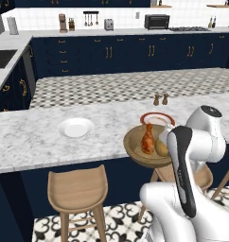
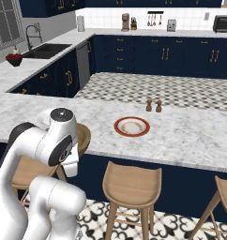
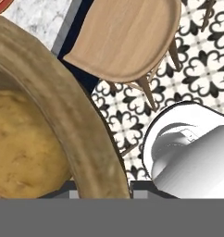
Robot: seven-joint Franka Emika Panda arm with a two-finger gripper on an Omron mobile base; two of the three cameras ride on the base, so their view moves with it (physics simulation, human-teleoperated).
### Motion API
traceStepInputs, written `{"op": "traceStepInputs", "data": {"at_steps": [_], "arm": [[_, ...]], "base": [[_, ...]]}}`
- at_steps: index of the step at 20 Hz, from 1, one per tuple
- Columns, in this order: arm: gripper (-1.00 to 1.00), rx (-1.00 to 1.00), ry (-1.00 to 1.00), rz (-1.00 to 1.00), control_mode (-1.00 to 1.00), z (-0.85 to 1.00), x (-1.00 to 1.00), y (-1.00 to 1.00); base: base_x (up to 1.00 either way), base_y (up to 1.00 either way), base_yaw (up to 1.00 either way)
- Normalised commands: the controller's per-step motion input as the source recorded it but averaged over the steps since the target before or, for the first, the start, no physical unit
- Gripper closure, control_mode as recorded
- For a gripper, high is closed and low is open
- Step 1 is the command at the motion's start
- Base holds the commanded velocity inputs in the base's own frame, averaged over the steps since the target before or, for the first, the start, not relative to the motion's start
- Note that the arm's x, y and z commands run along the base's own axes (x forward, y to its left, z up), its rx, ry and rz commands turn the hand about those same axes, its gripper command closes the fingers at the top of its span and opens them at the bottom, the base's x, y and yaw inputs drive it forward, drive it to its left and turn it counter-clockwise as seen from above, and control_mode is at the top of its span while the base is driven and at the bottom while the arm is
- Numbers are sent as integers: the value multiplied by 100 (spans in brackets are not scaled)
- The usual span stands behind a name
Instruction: Pick the chicken drumstick and potato from their plates and place them in the bowl. Then put the bowl in the fridge.
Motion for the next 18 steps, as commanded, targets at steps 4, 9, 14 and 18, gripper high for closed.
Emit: {"op": "traceStepInputs", "data": {"at_steps": [4,9,14,18], "arm": [[100,0,0,0,100,0,0,0],[100,0,0,0,100,0,0,0],[100,0,0,0,100,0,0,0],[100,0,0,0,100,0,0,0]], "base": [[-96,-17,-2],[-73,-16,-30],[3,16,-91],[1,17,-94]]}}
